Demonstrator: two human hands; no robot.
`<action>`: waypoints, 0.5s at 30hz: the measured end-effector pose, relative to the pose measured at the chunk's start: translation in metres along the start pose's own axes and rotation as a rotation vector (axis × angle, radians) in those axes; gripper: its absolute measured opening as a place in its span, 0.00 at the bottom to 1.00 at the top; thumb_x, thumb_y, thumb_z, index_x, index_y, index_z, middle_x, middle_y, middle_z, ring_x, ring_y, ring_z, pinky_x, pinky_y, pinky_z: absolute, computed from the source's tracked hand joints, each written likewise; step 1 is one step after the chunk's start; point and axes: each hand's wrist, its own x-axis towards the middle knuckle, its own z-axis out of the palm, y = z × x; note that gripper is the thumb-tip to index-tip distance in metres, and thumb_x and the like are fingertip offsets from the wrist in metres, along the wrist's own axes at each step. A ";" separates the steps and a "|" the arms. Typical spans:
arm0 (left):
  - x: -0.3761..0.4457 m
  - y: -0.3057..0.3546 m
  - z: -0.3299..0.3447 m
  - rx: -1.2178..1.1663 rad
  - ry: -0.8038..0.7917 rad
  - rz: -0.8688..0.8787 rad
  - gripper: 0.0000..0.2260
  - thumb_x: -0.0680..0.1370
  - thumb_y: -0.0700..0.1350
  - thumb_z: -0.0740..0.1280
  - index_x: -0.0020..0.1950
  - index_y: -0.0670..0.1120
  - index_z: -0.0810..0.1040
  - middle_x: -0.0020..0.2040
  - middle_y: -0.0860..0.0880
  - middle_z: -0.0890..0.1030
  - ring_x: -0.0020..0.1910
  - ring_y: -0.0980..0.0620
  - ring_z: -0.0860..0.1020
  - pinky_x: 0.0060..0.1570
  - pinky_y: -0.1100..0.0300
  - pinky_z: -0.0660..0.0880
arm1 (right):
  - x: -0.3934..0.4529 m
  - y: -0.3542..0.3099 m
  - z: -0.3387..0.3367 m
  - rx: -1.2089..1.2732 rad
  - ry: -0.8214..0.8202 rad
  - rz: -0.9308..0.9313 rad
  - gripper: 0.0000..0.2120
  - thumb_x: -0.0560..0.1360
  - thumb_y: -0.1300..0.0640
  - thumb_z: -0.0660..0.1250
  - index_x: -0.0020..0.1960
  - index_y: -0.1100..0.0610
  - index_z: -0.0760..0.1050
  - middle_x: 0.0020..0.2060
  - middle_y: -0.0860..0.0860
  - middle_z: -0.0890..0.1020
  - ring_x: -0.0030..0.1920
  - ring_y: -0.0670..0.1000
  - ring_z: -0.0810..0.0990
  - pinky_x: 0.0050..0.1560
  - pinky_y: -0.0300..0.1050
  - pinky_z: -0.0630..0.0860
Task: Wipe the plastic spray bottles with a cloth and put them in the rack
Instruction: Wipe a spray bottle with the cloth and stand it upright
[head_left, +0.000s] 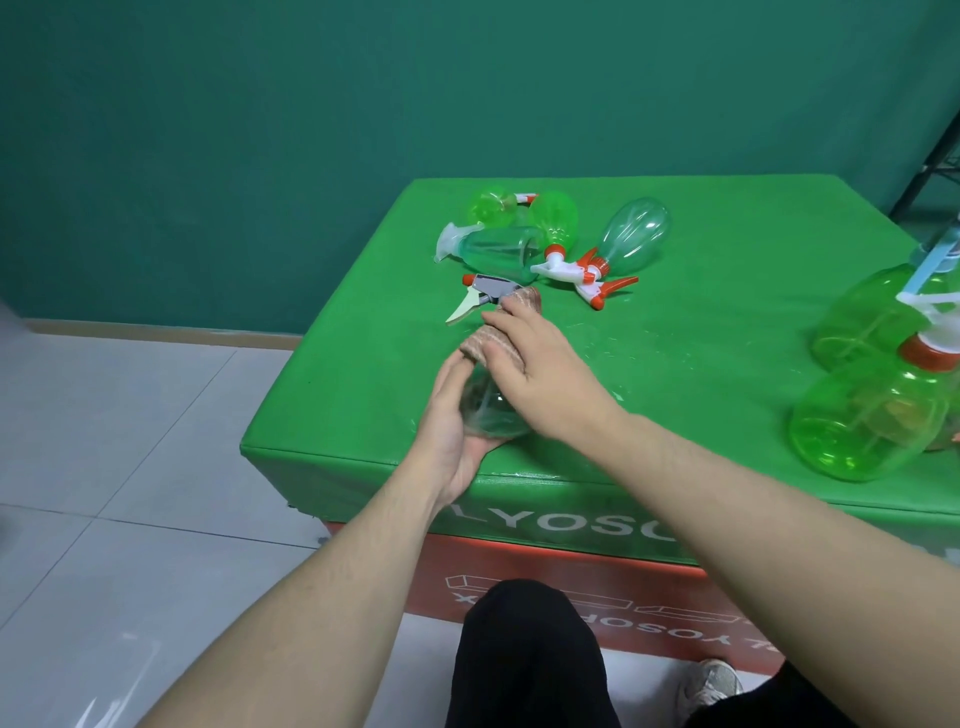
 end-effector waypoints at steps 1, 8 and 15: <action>0.001 0.000 -0.001 -0.006 0.008 -0.006 0.27 0.80 0.58 0.67 0.76 0.48 0.70 0.69 0.39 0.77 0.65 0.39 0.78 0.55 0.40 0.80 | 0.005 -0.001 0.001 0.026 -0.003 0.040 0.24 0.84 0.48 0.57 0.78 0.55 0.66 0.80 0.52 0.61 0.79 0.50 0.57 0.79 0.46 0.51; 0.001 0.001 -0.002 -0.039 0.017 -0.026 0.21 0.82 0.57 0.63 0.73 0.50 0.73 0.66 0.38 0.79 0.56 0.43 0.82 0.52 0.43 0.81 | 0.015 -0.006 0.008 0.130 -0.021 0.168 0.25 0.85 0.46 0.54 0.79 0.54 0.64 0.81 0.53 0.58 0.81 0.49 0.54 0.81 0.50 0.51; -0.004 0.003 0.003 -0.032 0.030 -0.005 0.20 0.86 0.54 0.57 0.73 0.47 0.73 0.62 0.43 0.83 0.57 0.48 0.84 0.46 0.51 0.83 | -0.022 0.001 0.017 -0.117 0.056 -0.223 0.23 0.83 0.48 0.55 0.72 0.58 0.73 0.74 0.57 0.70 0.78 0.57 0.61 0.81 0.48 0.52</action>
